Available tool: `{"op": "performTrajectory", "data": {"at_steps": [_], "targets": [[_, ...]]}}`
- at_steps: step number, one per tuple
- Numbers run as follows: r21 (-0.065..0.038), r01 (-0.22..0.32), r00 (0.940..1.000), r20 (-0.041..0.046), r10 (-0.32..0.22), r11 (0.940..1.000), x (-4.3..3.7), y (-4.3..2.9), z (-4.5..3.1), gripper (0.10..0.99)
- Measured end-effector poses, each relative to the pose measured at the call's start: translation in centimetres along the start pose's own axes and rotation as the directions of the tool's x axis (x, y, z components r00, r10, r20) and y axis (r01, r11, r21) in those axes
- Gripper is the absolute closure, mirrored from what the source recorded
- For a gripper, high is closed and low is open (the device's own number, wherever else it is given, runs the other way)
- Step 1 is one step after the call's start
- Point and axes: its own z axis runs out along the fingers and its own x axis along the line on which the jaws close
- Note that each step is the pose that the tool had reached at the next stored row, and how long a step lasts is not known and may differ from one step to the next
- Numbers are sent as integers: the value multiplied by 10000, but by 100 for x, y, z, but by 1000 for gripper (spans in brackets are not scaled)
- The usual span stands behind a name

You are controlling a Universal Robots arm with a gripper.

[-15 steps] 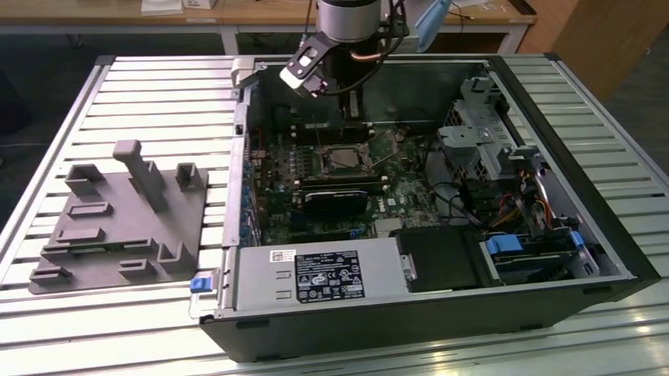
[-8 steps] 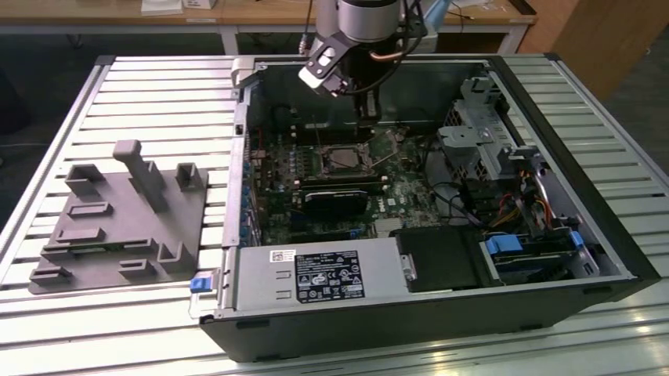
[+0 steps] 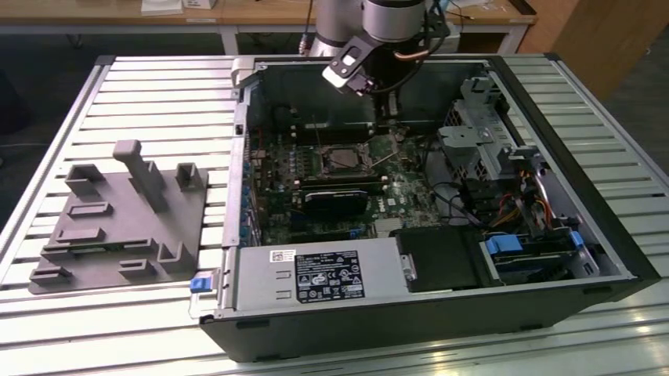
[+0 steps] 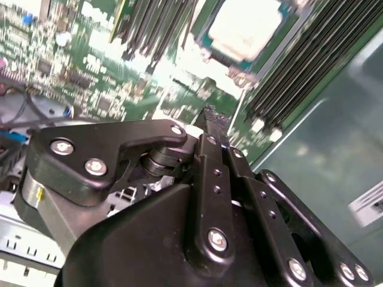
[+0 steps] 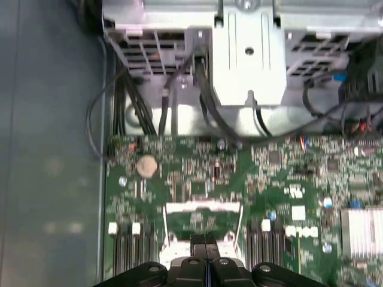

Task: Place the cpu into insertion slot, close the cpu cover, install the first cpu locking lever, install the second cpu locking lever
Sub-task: 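Close the cpu cover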

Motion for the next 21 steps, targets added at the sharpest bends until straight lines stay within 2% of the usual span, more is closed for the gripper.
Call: {"op": "performTrajectory", "data": {"at_steps": [11, 13, 17, 21], "targets": [[0, 2, 10000, -3, -2, 10000, 9, 424, 37, 980], [-1, 2, 10000, -4, -2, 10000, 10, 448, 39, 980], [-1, 0, 10000, -5, 0, 10000, 9, 449, 43, 980], [2, 1, 10000, 6, -1, 10000, 10, 446, 87, 980]]}}
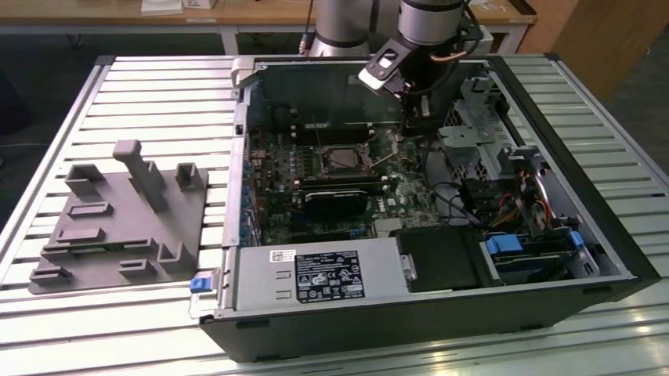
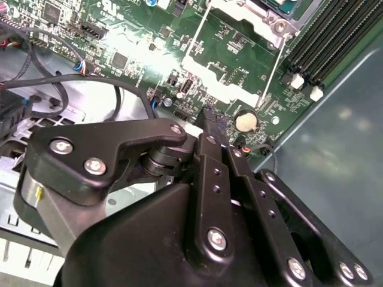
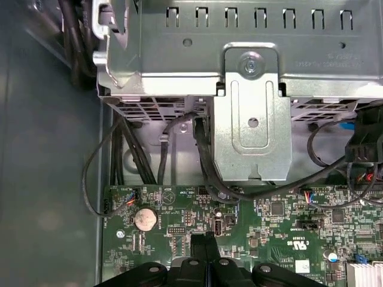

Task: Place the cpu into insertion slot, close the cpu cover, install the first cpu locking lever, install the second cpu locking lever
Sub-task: 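Close the cpu cover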

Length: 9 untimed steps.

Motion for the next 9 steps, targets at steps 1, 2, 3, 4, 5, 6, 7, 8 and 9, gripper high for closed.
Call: {"op": "performTrajectory", "data": {"at_steps": [1, 2, 3, 4, 5, 6, 7, 8, 9], "targets": [[4, 0, 10000, 4, 0, 10000, 0, -1, 12, 980], [8, 1, 10000, 8, -1, 10000, 0, -1, 24, 980], [14, 2, 10000, 13, -2, 10000, 0, 0, 38, 980], [21, 3, 10000, 18, -3, 10000, 1, 1, 50, 980], [30, 2, 10000, 27, -2, 10000, 1, 4, 59, 980], [42, 3, 10000, 33, -3, 10000, 1, 11, 68, 980], [56, 4, 10000, 41, -5, 10000, 1, 18, 77, 980], [71, 5, 10000, 48, -5, 10000, 1, 24, 86, 980], [86, 5, 10000, 53, -5, 10000, 1, 29, 96, 980]]}}
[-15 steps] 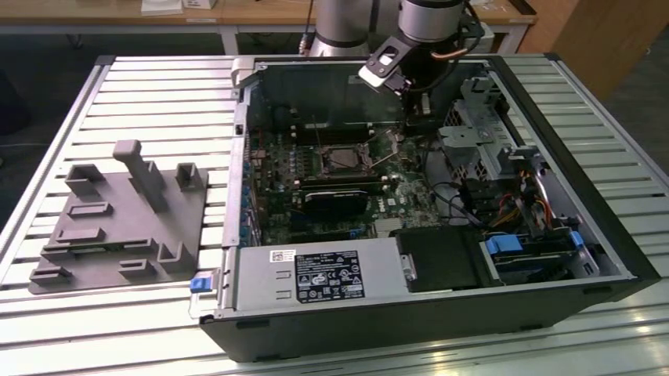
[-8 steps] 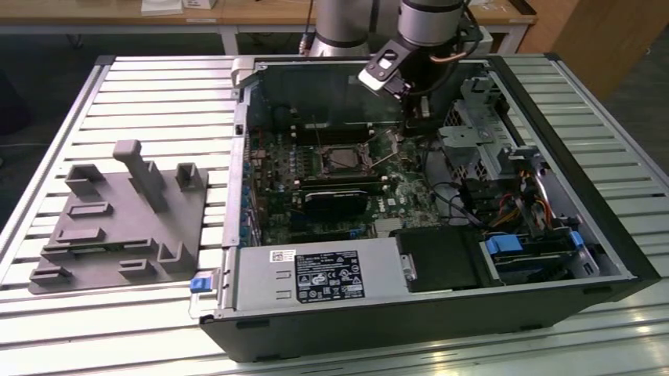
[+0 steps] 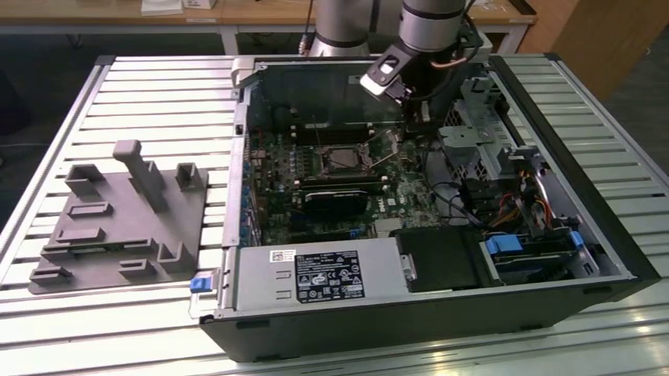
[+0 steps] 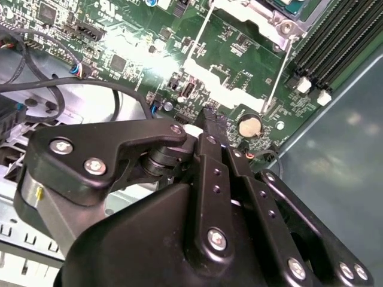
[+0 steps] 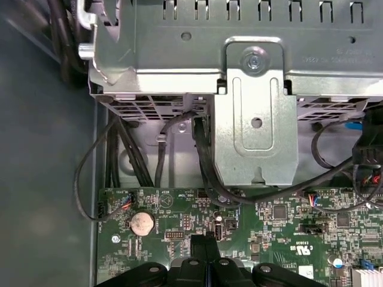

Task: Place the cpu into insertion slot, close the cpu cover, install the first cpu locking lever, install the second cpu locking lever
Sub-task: 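Close the cpu cover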

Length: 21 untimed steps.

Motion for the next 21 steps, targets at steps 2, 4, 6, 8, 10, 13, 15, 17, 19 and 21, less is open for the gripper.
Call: {"op": "performTrajectory", "data": {"at_steps": [2, 4, 6, 8, 10, 13, 15, 17, 19, 21], "targets": [[34, 1, 10000, 5, -1, 10000, 0, 4, 28, 980], [78, 1, 10000, 8, -1, 10000, 1, 3, 59, 980], [122, 3, 10000, 8, -3, 9999, 1, 1, 88, 980], [164, 3, 10000, 11, -3, 9999, 1, 0, 114, 980], [209, 3, 10000, 12, -3, 9998, 2, -2, 136, 980], [240, 3, 10000, 13, -3, 9997, 1, -2, 145, 980], [243, 3, 10000, 14, -4, 9997, 2, -1, 145, 980], [251, 3, 10000, 14, -4, 9997, 2, -1, 145, 980], [333, 6, 10000, 12, -6, 9994, 2, 0, 146, 980], [501, 6, 10000, 17, -7, 9987, 2, 2, 146, 980]]}}
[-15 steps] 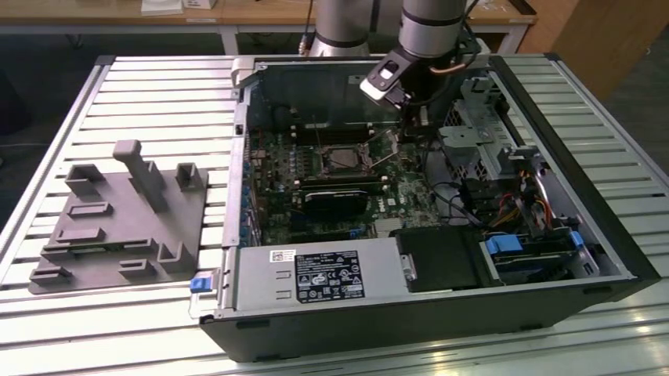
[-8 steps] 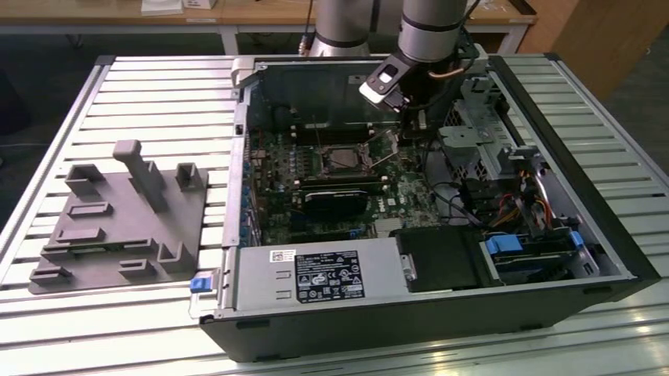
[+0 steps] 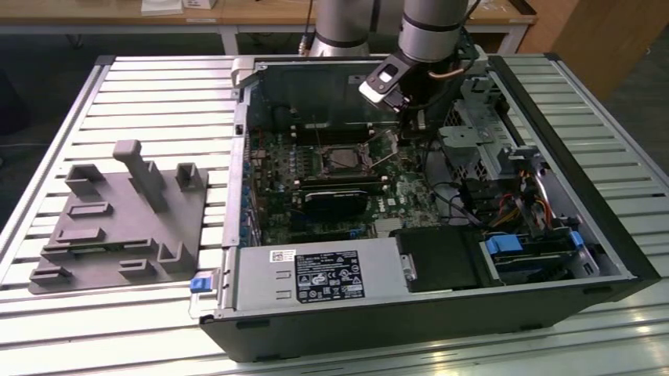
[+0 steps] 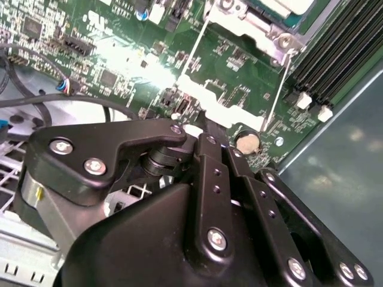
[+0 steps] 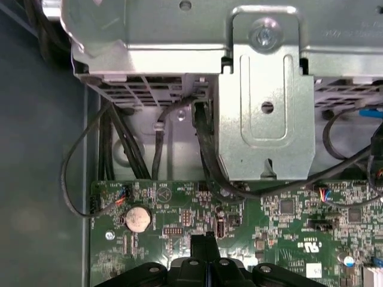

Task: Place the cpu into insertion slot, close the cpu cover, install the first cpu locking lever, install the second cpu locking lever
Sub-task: 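Close the cpu cover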

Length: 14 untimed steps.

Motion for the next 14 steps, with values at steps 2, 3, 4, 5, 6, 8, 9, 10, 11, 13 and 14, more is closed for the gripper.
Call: {"op": "performTrajectory", "data": {"at_steps": [2, 3, 4, 5, 6, 8, 9, 10, 11, 13, 14], "targets": [[193, 2, 10000, 5, -2, 9998, 0, 2, 1, 980], [287, 4, 10000, 6, -4, 9996, 0, 3, 1, 980], [375, 5, 10000, 7, -5, 9993, 0, 4, 2, 980], [464, 6, 10000, 9, -7, 9989, 0, 5, 2, 980], [551, 7, 10000, 10, -8, 9985, 0, 6, 2, 980], [720, 9, 10000, 15, -10, 9974, 0, 8, 3, 980], [798, 9, 10000, 16, -11, 9968, 0, 8, 3, 980], [835, 10, 10000, 17, -11, 9965, 0, 8, 3, 980], [837, 10, 10000, 17, -11, 9965, 0, 8, 3, 980], [841, 10, 10000, 18, -11, 9965, 0, 8, 3, 980], [842, 10, 10000, 17, -12, 9964, 0, 8, 3, 980]]}}
